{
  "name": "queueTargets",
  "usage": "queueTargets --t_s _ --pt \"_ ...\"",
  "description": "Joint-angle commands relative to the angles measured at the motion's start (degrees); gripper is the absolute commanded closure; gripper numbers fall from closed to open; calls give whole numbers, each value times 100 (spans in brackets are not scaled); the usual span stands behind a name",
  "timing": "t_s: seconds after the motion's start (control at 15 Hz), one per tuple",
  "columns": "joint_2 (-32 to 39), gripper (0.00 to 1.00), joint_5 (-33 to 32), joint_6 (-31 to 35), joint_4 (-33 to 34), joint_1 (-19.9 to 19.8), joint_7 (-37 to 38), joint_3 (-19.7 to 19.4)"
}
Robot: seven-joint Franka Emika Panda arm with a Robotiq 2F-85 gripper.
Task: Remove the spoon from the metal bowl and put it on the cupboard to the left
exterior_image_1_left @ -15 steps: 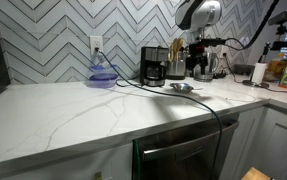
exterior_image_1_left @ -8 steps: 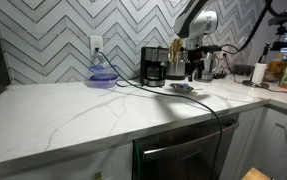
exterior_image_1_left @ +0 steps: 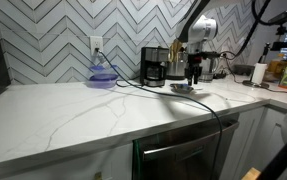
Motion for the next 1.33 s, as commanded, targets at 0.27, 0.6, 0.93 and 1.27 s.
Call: queueTargets --t_s 0.27,0.6,0.93,1.27 --pt "429 58 474 137 320 -273 -293 224" --pt "592 61 454 208 455 -332 -396 300" --pt "729 63 539 165 562 -422 -720 382" --pt "843 65 619 141 654 -491 -956 439"
